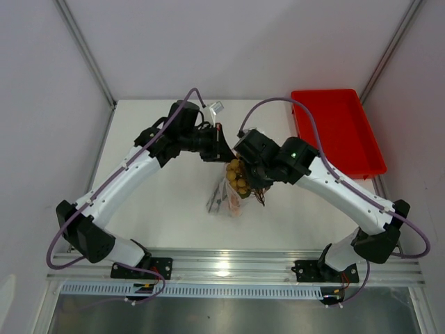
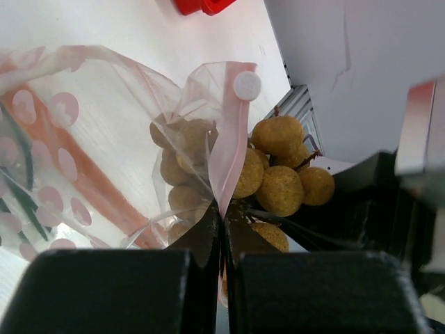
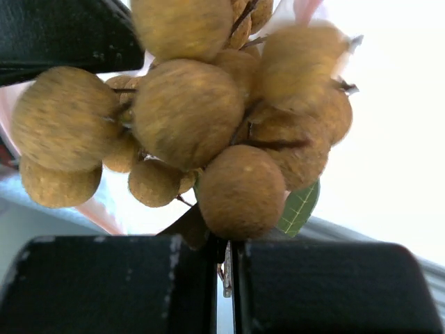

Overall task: Place the food in the zip-top bag and seal the zipper
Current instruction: Place the fake fruit in the zipper food storage bag.

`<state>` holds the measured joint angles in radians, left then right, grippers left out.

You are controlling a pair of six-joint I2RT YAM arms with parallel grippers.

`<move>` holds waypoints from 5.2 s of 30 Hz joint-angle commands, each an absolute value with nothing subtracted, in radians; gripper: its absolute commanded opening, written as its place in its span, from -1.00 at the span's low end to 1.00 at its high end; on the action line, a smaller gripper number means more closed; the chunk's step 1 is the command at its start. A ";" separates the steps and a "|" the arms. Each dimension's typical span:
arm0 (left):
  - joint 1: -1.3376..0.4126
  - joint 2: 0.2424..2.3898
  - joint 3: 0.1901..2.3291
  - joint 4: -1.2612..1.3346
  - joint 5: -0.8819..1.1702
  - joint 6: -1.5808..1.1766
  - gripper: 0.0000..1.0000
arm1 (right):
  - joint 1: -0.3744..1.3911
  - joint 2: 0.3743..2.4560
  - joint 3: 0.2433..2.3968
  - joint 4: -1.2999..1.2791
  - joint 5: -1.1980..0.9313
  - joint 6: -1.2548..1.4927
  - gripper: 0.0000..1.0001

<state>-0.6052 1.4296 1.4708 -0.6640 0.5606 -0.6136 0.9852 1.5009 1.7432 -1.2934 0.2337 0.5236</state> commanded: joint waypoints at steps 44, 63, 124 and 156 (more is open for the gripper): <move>-0.581 1.525 1.603 -0.681 0.795 -0.523 -0.99 | 0.957 1.443 1.686 -1.246 0.052 -0.023 -0.85; -0.588 1.440 1.548 -0.676 0.690 -0.540 -0.99 | 0.799 1.332 1.690 -1.075 -0.097 0.216 0.51; -0.587 1.453 1.560 -0.678 0.719 -0.540 -0.99 | 0.374 0.904 1.058 -0.788 -0.500 0.473 -0.20; -0.589 1.465 1.563 -0.673 0.733 -0.541 -0.99 | 0.333 0.870 0.957 -0.770 -0.600 0.477 -0.38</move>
